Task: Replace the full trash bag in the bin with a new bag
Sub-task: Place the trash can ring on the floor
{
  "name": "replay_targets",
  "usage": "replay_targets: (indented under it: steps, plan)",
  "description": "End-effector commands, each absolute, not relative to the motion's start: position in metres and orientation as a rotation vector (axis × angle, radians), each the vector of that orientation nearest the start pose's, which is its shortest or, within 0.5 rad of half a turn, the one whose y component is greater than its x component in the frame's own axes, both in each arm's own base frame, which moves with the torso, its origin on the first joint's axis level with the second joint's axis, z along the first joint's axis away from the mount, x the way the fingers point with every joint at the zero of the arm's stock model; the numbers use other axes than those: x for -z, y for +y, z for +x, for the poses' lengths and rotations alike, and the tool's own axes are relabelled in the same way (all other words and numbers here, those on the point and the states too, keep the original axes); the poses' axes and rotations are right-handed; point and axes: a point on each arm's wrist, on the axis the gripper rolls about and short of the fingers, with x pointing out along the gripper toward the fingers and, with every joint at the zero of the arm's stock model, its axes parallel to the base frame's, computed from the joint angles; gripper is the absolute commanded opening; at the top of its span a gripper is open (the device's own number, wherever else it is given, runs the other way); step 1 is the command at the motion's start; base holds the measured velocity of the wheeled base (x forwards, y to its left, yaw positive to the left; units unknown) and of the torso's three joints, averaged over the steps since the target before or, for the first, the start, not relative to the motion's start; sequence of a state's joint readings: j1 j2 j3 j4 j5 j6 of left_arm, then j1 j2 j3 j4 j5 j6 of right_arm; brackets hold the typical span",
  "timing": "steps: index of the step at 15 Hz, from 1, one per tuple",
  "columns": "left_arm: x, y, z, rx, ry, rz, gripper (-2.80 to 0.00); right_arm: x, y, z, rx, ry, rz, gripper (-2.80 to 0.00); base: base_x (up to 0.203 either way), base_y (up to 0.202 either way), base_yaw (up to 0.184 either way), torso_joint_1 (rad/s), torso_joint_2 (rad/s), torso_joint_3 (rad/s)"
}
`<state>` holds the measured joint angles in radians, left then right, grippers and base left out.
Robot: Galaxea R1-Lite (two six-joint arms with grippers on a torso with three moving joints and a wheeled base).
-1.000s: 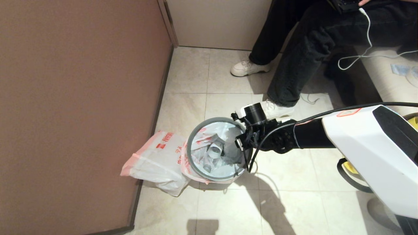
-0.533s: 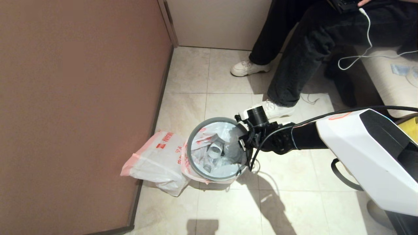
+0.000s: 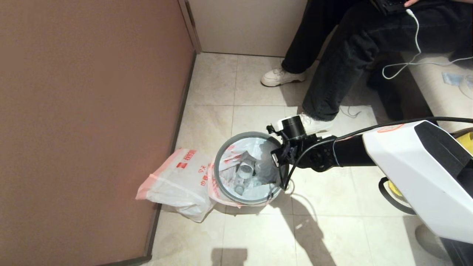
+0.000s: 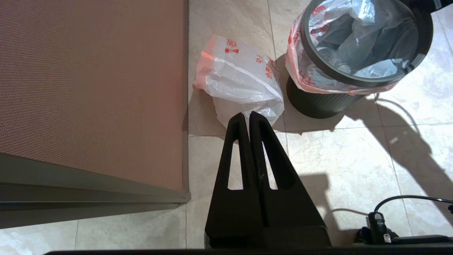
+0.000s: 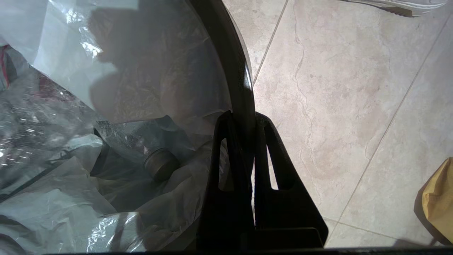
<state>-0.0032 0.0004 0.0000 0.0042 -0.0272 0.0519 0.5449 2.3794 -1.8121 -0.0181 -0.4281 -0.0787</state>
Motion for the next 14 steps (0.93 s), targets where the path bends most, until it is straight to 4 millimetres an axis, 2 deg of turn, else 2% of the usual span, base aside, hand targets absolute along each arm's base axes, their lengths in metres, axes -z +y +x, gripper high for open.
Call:
replay_targets:
  steps: [1,5,8,11,14]
  plan:
    - [-0.075,-0.001,-0.023,0.031,0.004,0.052,-2.8,-0.126,0.247,0.423,-0.132,0.478,-0.335,-2.8,0.0,0.0,0.0,0.0,0.0,0.0]
    - [-0.075,-0.001,-0.023,0.031,0.004,0.052,-2.8,-0.13,0.249,0.421,-0.137,0.47,-0.333,-2.8,0.0,0.0,0.0,0.0,0.0,0.0]
    - [-0.075,-0.001,-0.023,0.031,0.004,0.052,-2.8,-0.146,0.246,0.414,-0.138,0.452,-0.318,-2.8,0.0,0.0,0.0,0.0,0.0,0.0]
    - [-0.075,-0.001,-0.023,0.031,0.004,0.052,-2.8,-0.167,0.243,0.39,-0.157,0.443,-0.304,-2.8,0.0,0.0,0.0,0.0,0.0,0.0]
    - [-0.075,-0.001,-0.023,0.031,0.004,0.052,-2.8,-0.196,0.235,0.358,-0.168,0.452,-0.26,-2.8,0.0,0.0,0.0,0.0,0.0,0.0]
